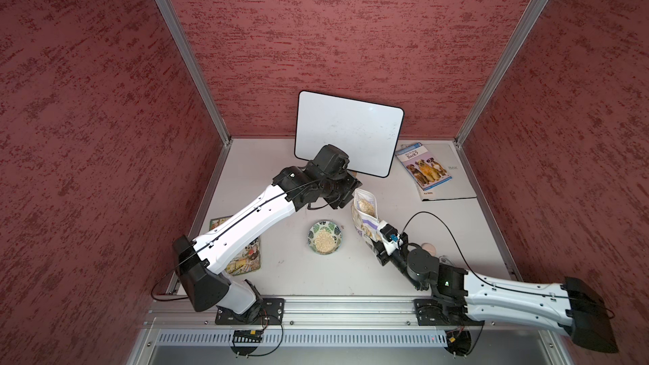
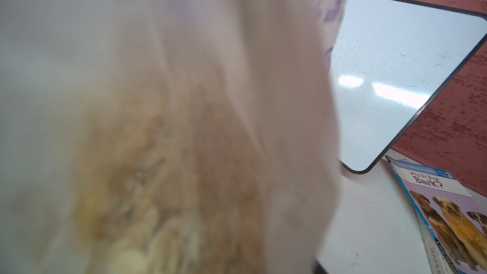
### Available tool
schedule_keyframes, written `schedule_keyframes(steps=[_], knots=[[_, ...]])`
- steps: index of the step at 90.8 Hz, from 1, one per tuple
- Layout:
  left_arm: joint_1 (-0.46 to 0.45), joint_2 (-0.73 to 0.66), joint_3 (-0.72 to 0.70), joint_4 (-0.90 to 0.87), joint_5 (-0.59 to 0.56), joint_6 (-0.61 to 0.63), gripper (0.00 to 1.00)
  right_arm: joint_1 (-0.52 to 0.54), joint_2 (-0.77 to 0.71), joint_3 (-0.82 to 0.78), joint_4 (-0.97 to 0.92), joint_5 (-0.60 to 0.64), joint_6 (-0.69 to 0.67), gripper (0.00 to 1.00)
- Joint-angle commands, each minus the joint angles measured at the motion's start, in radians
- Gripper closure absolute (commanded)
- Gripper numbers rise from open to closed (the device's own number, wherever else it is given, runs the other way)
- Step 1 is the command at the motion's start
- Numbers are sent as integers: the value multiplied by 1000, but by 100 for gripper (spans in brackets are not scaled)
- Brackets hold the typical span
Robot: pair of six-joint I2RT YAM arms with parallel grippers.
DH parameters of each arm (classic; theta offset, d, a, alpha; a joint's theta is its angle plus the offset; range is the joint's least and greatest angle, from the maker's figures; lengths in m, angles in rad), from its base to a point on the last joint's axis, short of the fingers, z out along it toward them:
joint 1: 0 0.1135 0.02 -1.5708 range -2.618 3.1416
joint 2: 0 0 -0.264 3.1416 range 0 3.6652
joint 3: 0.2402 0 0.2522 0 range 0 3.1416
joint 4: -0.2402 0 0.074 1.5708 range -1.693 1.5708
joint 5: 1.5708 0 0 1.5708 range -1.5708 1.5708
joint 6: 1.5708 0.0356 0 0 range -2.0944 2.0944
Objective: Pour the oats into the breakfast bowl
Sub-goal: Place the oats bag at the center of the board.
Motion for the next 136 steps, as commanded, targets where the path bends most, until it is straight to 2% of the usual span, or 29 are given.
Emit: schedule_keyframes(steps=[1,21,49,59,74,84,92,103,110,122,129,136], knots=[[-6,40,87,-94,36,-8,55,-4,-36,89,165,49,-22,100],[-6,86,107,-112,111,-17,69,-10,-13,84,147,71,-51,100],[-6,82,115,-121,116,-26,87,-32,9,41,107,102,-2,100],[-6,84,113,-125,119,-30,100,-40,20,31,87,115,27,100],[-2,103,119,-136,112,-46,100,-70,83,-7,125,153,112,86],[-1,136,135,-149,113,-47,100,-89,157,-6,132,176,177,81],[5,166,148,-161,112,-48,100,-105,220,5,126,197,220,69],[15,200,163,-155,100,-54,100,-115,286,6,128,191,277,63],[18,225,183,-158,86,-52,100,-114,307,-2,118,208,323,53],[20,286,220,-169,60,-36,100,-115,283,-6,52,220,389,37],[23,335,243,-189,59,-19,100,-115,228,3,-32,218,425,31],[24,374,254,-192,66,-5,100,-116,150,4,-121,221,459,29]])
